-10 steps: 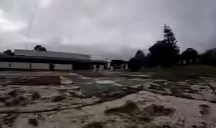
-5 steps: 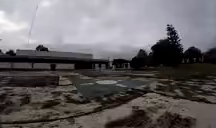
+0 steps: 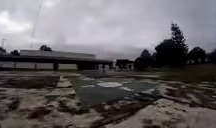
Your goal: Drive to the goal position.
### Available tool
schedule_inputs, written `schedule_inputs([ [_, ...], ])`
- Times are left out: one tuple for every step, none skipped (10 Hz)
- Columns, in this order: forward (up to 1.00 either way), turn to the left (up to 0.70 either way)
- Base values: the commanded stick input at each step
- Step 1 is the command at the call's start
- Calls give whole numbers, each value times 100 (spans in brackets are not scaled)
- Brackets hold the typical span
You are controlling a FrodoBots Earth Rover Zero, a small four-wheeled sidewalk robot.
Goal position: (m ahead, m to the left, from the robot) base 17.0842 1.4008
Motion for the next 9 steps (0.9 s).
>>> schedule_inputs([
  [70, 0],
  [70, 0],
  [70, -17],
  [70, -35],
  [70, -35],
  [70, -35],
  [70, -35],
  [70, 0],
  [70, 0],
])
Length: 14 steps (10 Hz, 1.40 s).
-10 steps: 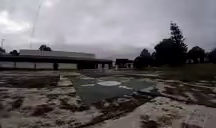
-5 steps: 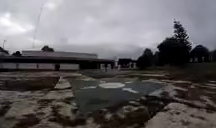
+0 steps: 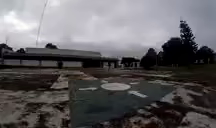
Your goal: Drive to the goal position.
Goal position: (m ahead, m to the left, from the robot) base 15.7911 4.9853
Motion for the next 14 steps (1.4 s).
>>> schedule_inputs([
  [70, 0],
  [70, 0],
  [70, 0],
  [70, 0],
  [70, 0],
  [70, 0],
  [70, 0],
  [70, 0],
  [70, 0],
  [70, 0],
  [70, 0],
  [70, 0],
  [70, 0],
  [70, 0],
])
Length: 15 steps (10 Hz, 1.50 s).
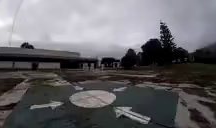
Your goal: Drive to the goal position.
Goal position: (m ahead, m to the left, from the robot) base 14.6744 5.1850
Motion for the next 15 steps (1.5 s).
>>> schedule_inputs([
  [70, 0],
  [70, 0],
  [70, 0],
  [70, 0],
  [70, 0],
  [70, 0],
  [70, 0],
  [70, 0],
  [70, 0],
  [70, 0],
  [70, 0],
  [70, 0],
  [70, 0],
  [70, 0],
  [70, 0],
])
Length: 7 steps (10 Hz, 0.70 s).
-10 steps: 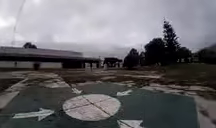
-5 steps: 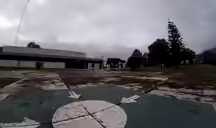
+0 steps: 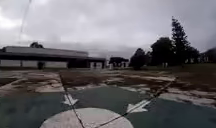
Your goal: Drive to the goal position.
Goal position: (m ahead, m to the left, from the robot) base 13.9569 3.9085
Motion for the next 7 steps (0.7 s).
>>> schedule_inputs([
  [70, 0],
  [70, 0],
  [70, 0],
  [70, 0],
  [70, 0],
  [70, 0],
  [70, 0],
])
